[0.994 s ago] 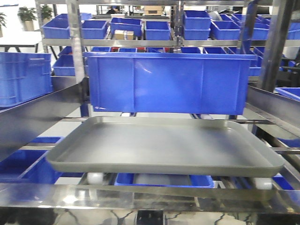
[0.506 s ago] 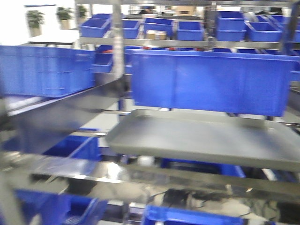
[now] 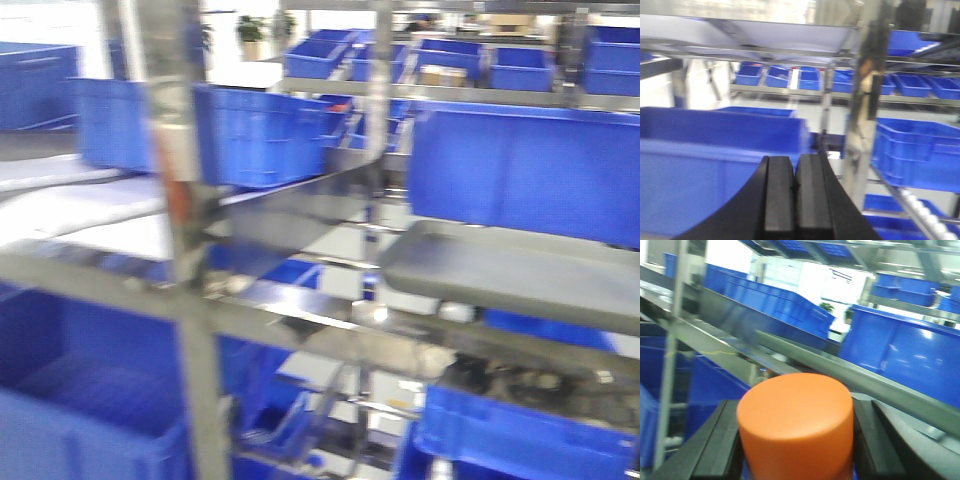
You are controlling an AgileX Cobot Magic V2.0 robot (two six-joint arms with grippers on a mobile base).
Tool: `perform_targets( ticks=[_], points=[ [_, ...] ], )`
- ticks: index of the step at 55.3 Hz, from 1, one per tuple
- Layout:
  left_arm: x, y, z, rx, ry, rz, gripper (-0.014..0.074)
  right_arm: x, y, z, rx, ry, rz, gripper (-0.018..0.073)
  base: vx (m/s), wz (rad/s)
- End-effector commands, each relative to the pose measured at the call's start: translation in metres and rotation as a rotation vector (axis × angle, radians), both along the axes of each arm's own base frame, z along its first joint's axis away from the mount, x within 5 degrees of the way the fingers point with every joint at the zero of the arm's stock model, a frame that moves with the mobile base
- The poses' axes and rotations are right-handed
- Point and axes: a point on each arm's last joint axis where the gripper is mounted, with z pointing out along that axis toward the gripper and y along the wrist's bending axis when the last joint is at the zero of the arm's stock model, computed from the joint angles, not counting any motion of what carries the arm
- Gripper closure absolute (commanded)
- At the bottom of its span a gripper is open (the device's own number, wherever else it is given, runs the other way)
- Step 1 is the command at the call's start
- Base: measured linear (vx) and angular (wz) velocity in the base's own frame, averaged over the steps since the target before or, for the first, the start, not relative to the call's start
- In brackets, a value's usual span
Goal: Grab orange capacitor from left shelf to right conveyor
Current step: 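Drive the base away from the shelf holding the cylinder in the right gripper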
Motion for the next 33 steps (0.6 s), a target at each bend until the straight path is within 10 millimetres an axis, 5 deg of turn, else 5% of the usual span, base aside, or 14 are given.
perform_targets(
  ticks=[1, 33],
  points=[
    [-0.0024, 0.0005, 0.0177, -0.037, -0.11, -0.005, 0.0603, -0.0008, -0.0008, 0.0144, 0.031, -0.091, -0.006, 0.0567, -0.11, 0.44],
    [-0.0024, 0.0005, 0.0177, -0.037, -0.11, -0.005, 0.0603, -0.0008, -0.0008, 0.0142, 0.03, -0.089, -0.006, 0.0567, -0.11, 0.5]
  ],
)
